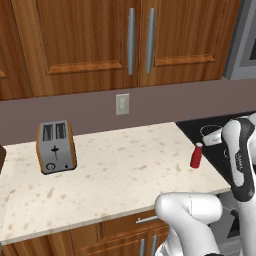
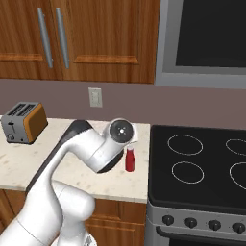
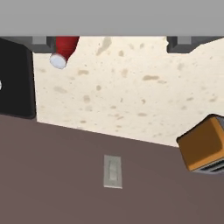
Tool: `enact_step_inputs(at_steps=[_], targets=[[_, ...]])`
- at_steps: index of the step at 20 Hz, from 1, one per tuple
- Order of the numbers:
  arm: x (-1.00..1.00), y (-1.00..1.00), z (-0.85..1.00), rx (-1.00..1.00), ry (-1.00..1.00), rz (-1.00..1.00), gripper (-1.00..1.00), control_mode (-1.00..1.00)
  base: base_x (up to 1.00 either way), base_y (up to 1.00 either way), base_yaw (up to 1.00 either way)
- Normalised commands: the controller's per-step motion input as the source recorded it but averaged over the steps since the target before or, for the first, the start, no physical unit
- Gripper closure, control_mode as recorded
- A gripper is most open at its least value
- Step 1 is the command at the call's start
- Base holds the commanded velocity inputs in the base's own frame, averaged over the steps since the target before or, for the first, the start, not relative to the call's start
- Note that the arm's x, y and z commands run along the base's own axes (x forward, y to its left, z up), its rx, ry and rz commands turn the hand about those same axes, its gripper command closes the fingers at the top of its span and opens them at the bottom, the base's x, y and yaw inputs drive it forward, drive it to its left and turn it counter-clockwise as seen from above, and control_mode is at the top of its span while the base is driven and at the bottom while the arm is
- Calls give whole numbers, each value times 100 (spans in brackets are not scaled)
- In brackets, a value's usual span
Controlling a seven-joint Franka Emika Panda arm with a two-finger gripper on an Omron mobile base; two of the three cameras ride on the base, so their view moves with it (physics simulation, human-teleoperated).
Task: Take 2 condiments from the cabinet and move them on the counter near the stove.Make sure the condiments are lined up with each other, next to each other.
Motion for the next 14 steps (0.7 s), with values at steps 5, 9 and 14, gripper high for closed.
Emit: enact_step_inputs(at_steps=[5,9,14], targets=[[-68,79,96,0,0,-15,-100,-100,0,0,0],[-76,59,93,0,6,-18,-100,-100,0,0,0],[-67,23,88,3,16,-20,-100,-100,0,0,0]])
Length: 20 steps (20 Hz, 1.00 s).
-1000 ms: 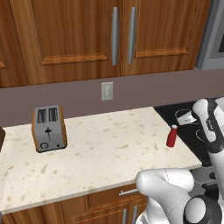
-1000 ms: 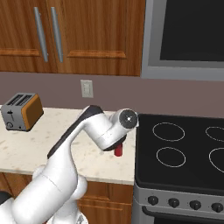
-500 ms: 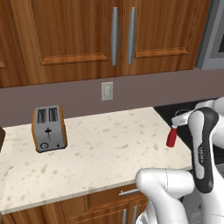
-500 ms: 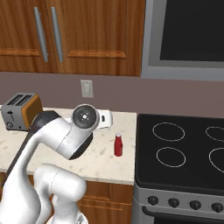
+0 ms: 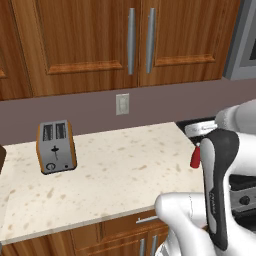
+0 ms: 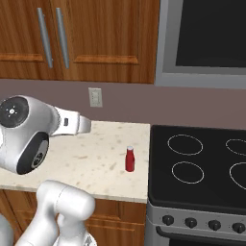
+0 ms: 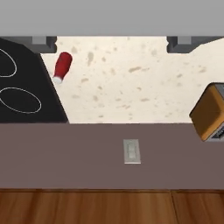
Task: Take 2 condiments from the cabinet and move them on the counter near the stove.Make sure the condiments are lined up with each other, next to each other.
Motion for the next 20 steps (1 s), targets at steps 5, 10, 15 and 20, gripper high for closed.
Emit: enact_step_inputs(at_steps=[5,10,15,20], targets=[[-58,0,71,2,14,-21,-100,-100,0,0,0],[-31,0,22,1,2,-11,-100,-100,0,0,0],[-5,0,0,2,-1,6,-100,-100,0,0,0],[-5,0,-32,3,-12,20,-100,-100,0,0,0]])
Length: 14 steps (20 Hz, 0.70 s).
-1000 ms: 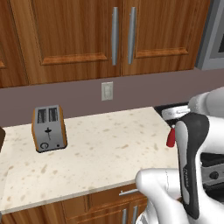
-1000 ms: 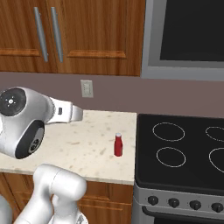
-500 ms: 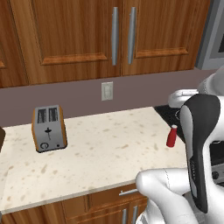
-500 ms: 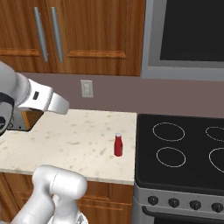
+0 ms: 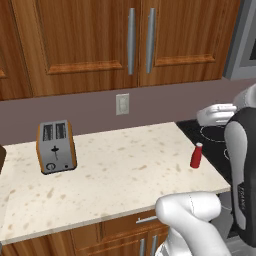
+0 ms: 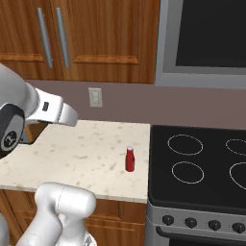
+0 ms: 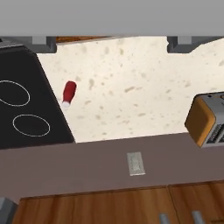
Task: Take 2 condiments from the cabinet and move them on the counter near the stove.Make sure the condiments are lined up with each other, next to each other.
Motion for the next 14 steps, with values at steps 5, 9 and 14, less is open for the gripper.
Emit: enact_step_inputs(at_steps=[5,9,14], targets=[[-12,4,-13,0,-22,13,-100,-100,0,0,0],[-29,16,0,0,-17,1,-100,-100,0,0,0],[-33,16,8,0,-4,0,-100,-100,0,0,0]])
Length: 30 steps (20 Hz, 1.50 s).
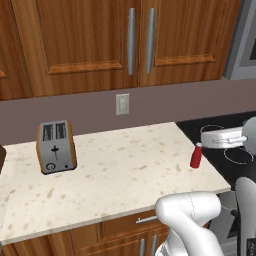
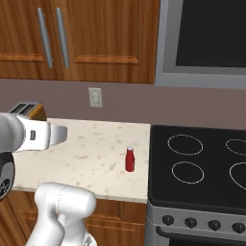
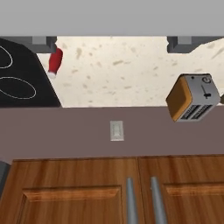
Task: Take 2 condiments from the cabinet and move them on the counter near the stove.Make sure the condiments are lined up with each other, next to each other.
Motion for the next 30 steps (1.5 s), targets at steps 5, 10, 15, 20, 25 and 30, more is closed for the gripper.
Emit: enact_step_inputs(at_steps=[5,10,15,20,25,30], targets=[[-26,7,13,0,1,0,-100,-100,0,0,0],[-14,2,0,0,0,0,-100,-100,0,0,0],[-5,0,0,0,1,0,-100,-100,0,0,0],[0,0,0,0,1,0,-100,-100,0,0,0],[0,0,0,0,0,0,-100,-100,0,0,0],[0,0,0,0,0,0,-100,100,-61,0,0]])
